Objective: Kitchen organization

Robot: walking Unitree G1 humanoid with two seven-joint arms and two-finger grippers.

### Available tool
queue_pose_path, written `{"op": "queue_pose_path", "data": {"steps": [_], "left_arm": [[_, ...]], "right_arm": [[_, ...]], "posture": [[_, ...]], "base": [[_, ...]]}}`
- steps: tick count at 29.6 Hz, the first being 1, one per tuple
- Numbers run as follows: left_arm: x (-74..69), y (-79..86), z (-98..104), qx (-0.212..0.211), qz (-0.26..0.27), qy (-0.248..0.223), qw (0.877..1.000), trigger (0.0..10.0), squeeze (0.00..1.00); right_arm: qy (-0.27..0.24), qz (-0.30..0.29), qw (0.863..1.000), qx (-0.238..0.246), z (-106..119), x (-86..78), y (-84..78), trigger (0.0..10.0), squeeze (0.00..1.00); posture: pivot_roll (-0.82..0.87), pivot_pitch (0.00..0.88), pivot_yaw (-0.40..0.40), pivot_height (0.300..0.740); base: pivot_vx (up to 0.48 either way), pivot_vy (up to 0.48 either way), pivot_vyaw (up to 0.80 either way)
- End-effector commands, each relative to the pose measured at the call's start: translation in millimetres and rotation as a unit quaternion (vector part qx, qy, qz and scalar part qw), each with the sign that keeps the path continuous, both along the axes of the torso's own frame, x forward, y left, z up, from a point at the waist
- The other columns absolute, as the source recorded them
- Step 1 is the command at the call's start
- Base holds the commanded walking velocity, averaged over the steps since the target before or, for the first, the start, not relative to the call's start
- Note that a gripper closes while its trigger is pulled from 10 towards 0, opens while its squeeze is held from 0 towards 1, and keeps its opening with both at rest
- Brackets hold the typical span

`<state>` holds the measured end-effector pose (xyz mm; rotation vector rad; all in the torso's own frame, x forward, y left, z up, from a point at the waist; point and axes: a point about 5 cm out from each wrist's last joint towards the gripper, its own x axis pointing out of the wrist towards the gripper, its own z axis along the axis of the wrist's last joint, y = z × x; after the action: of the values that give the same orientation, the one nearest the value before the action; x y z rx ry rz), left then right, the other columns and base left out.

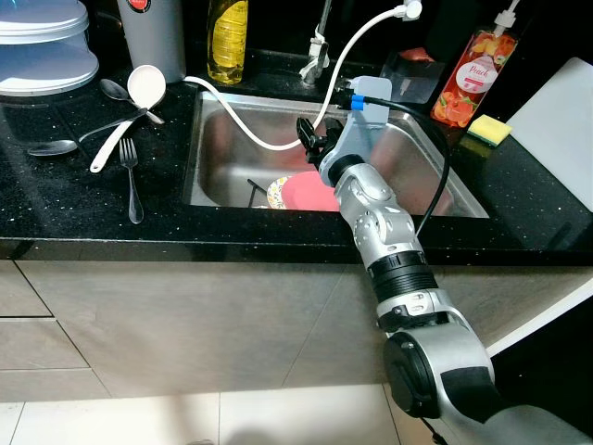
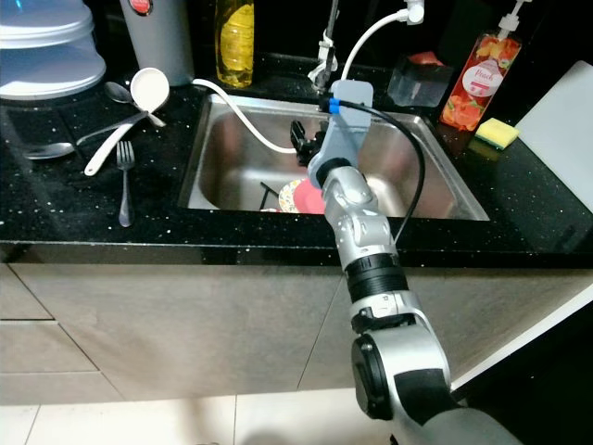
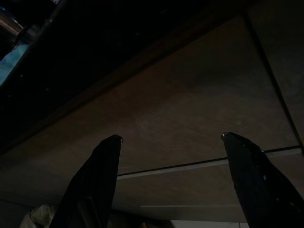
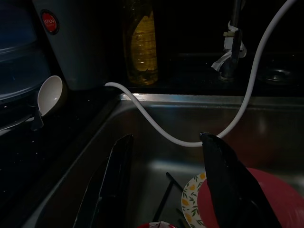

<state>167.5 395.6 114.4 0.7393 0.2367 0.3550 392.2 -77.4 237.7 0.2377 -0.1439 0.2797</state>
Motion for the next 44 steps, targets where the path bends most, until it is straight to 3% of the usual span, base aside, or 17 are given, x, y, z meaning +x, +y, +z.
{"op": "queue_pose_path", "data": {"steps": [1, 44], "left_arm": [[-2.6, -3.1, -2.9, -0.016, 0.008, -0.016, 1.000, 10.0, 0.00], [-2.8, -1.1, -3.2, -0.019, 0.008, -0.009, 1.000, 10.0, 0.00]], "right_arm": [[0.002, -0.008, 1.000, -0.001, -1.9, 1.0, -5.9, 10.0, 0.00], [0.003, -0.003, 1.000, 0.001, -1.7, 1.0, -1.5, 10.0, 0.00]], "posture": [[0.30, 0.000, -0.120, 0.740], [0.31, 0.000, -0.124, 0.740]], "base": [[0.000, 0.000, 0.00], [0.000, 0.000, 0.00]]}}
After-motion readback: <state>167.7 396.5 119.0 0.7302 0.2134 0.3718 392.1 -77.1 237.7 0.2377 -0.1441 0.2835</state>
